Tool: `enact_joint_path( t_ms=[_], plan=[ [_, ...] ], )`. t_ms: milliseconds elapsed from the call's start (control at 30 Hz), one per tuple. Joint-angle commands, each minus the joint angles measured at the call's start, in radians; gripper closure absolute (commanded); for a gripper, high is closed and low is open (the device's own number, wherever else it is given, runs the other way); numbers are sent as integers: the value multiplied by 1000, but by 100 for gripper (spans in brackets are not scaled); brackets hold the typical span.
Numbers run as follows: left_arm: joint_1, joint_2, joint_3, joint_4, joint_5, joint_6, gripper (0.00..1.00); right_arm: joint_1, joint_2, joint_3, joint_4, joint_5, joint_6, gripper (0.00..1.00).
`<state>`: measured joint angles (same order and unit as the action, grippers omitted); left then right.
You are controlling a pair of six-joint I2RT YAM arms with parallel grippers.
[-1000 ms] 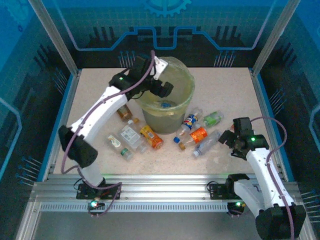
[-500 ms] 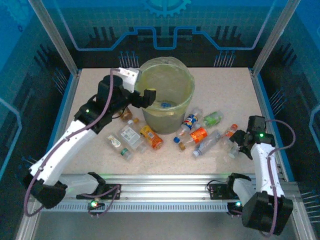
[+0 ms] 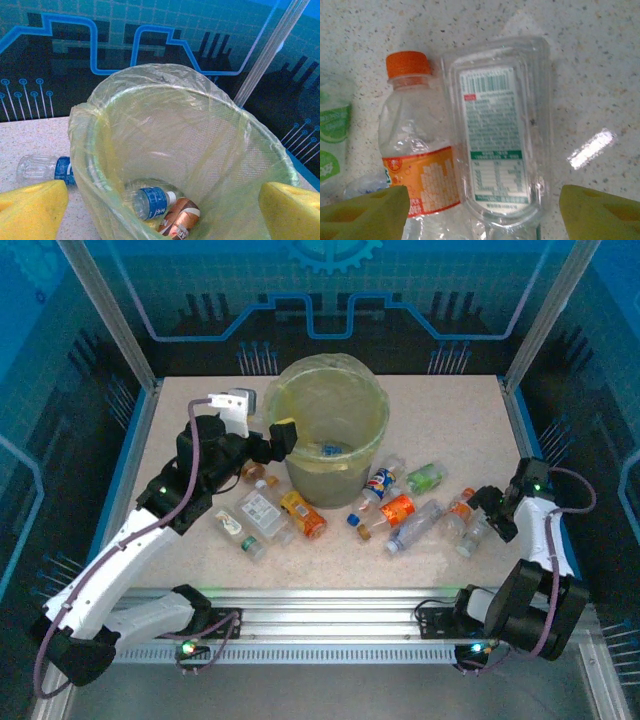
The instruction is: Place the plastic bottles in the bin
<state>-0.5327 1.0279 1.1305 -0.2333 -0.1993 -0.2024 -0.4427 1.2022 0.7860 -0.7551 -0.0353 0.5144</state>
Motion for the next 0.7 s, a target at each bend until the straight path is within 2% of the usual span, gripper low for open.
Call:
enact_joint_path(
  t_ms=[0,167,667],
  plan=[
    [7,-19,-18,33,-32,-26,1,-22,31,23,26,-26,-25,22],
    [11,-19,-17,32,-32,-23,1,-31,76,25,33,-5,-30,26],
    [33,-16,-21,26,-25,-32,1,-35,184,-20,103,12,-30,27]
  ],
)
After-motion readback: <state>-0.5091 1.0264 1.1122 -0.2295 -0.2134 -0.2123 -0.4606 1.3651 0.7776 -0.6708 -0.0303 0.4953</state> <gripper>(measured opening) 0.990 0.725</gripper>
